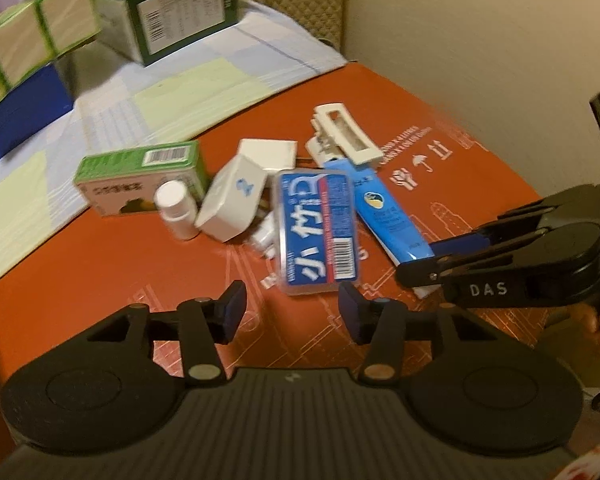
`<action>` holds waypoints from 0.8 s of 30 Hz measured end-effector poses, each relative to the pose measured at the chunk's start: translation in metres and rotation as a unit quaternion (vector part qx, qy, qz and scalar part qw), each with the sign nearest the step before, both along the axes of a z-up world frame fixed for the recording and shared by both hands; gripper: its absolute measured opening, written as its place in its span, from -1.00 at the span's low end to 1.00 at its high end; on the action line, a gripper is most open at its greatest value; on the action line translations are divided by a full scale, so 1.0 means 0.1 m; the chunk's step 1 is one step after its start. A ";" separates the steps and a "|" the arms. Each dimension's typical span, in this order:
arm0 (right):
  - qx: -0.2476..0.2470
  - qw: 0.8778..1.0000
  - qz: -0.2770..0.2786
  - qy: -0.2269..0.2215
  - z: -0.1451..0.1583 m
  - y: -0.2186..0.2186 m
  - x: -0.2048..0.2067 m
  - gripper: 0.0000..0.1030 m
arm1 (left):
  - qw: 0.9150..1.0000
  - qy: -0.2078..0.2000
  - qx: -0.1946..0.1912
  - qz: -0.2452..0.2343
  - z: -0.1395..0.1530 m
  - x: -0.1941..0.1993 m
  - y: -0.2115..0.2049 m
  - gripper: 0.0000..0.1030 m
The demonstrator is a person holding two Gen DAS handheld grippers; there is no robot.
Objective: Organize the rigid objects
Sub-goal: 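Grasp the blue hand cream tube with the right tool while the left tool grasps the blue floss case, then lift and carry the cream tube and floss case over the shoebox with both tools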
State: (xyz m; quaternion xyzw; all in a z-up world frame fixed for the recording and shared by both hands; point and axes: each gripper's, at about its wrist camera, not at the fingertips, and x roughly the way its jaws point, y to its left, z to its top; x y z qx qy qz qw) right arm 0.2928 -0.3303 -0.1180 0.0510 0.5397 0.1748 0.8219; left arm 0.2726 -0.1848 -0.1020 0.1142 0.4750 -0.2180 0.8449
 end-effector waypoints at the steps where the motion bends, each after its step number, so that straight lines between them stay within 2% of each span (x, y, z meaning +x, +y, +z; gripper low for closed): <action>1: -0.002 1.000 -0.003 0.000 0.01 -0.04 -0.01 -0.47 | 1.000 -0.002 0.003 -0.006 -0.01 0.00 -0.04 -0.09; 7: -0.014 1.000 -0.015 -0.004 0.03 -0.24 -0.08 -0.48 | 0.999 -0.017 0.028 -0.023 -0.11 0.02 -0.26 -0.06; 13: -0.023 1.000 -0.011 -0.013 0.03 -0.26 -0.12 -0.42 | 1.000 -0.008 0.023 0.002 -0.19 0.14 -0.34 0.08; 17: -0.033 0.999 -0.004 -0.025 0.01 -0.20 -0.11 -0.27 | 0.999 -0.007 0.026 0.018 -0.24 0.22 -0.38 0.06; 24: -0.041 0.998 0.011 -0.038 -0.01 -0.14 -0.09 -0.27 | 0.999 -0.012 0.027 0.013 -0.25 0.11 -0.27 0.02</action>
